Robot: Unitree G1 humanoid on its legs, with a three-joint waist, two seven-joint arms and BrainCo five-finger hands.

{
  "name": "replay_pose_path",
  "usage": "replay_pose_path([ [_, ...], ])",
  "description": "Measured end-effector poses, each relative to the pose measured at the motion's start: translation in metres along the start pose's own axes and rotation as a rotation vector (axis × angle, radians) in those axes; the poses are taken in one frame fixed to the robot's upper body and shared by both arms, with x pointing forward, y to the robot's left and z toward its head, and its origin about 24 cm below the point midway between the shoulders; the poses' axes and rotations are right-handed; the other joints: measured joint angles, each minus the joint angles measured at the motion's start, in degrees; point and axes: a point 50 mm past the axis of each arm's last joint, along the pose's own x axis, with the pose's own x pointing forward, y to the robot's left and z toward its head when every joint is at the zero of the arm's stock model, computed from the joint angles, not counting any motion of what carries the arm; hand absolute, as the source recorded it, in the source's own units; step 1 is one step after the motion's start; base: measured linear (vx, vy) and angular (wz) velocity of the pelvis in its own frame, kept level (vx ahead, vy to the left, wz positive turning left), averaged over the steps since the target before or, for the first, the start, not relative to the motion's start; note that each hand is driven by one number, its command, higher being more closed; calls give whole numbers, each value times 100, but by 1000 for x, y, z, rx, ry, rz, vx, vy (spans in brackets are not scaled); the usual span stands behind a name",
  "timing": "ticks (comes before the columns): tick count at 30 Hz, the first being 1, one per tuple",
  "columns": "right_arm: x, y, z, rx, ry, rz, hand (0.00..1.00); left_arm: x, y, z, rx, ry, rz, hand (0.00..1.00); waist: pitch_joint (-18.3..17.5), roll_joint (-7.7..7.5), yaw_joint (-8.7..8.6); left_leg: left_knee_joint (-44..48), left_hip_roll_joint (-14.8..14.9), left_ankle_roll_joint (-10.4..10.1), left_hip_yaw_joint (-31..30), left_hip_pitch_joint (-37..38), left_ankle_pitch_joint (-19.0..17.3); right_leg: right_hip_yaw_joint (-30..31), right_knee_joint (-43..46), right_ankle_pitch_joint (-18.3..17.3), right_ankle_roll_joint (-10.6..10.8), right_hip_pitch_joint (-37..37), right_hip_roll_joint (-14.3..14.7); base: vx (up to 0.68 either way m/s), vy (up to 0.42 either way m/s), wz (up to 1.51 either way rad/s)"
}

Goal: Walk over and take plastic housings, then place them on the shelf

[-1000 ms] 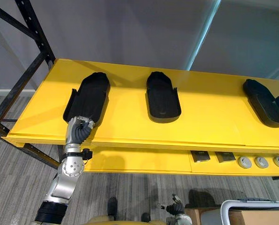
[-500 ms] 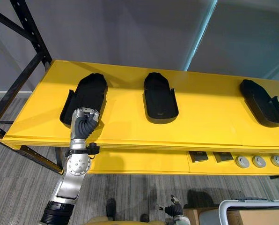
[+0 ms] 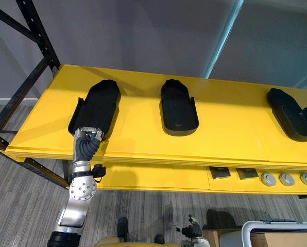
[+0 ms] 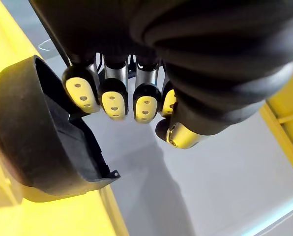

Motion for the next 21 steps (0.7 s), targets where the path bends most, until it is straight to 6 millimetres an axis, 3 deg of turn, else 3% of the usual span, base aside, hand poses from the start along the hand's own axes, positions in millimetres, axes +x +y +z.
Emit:
replay_pose_path([
  [10,0,0,0,-1,2,0,0,-1,5,-9,10,45,24,100,-28,21,3,-21,-9,15,17,12,-2,-2,4,-18,24,9,-9,0,0,0],
  [17,0,0,0,-2,4,0,0,-5,6,-38,61,167,10,100,-72,90,4,-23,-23,39,30,13,14,4,-10,-49,61,4,-23,0,0,0],
  [21,0,0,-1,-2,5,-1,0,-6,6,-45,79,190,-3,100,-72,89,4,-23,-34,39,35,13,14,4,-12,-85,92,-24,-33,0,0,0],
])
